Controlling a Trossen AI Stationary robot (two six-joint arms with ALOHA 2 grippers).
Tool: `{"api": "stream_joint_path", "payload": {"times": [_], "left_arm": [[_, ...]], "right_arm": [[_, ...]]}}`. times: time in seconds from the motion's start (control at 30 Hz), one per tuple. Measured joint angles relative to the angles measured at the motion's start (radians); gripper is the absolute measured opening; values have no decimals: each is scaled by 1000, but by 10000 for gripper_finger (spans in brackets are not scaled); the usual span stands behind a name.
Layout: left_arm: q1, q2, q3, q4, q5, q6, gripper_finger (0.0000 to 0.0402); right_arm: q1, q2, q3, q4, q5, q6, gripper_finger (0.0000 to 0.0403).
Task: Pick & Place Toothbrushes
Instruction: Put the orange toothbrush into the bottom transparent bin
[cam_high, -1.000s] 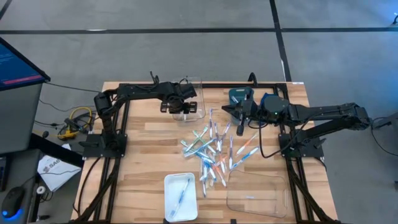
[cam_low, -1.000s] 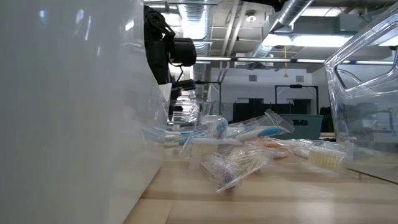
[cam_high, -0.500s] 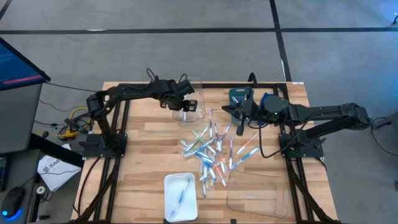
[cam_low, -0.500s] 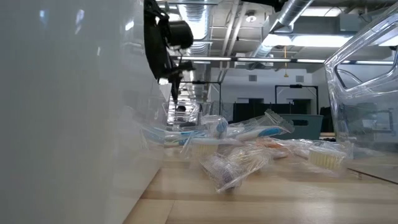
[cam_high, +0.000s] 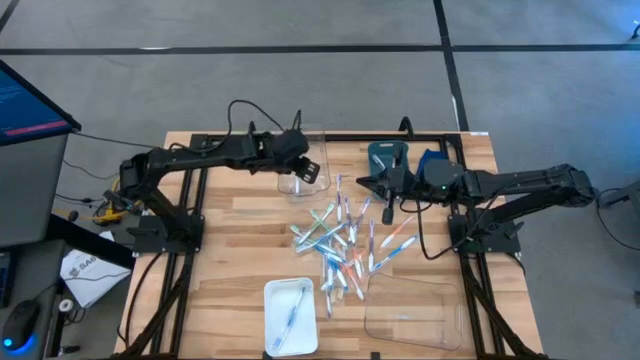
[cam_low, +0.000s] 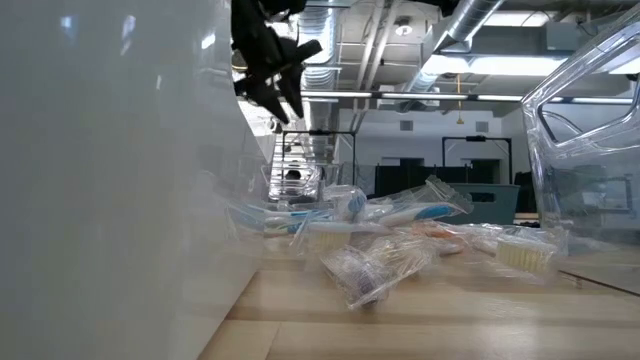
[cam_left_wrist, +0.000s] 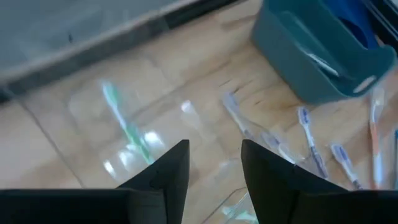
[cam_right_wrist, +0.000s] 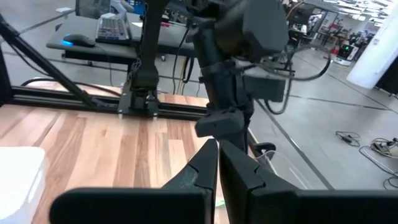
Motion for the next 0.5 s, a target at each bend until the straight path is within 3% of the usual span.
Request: {"api": "stream_joint_path", "payload": {"times": [0.23,0.5], "left_arm": [[-110,10,0,94,-115,176,135],[-209,18,0,173,-64,329,135]], "right_arm": [[32,0,0,-16,0,34,10],[73,0,0,-77,0,99,10]]}}
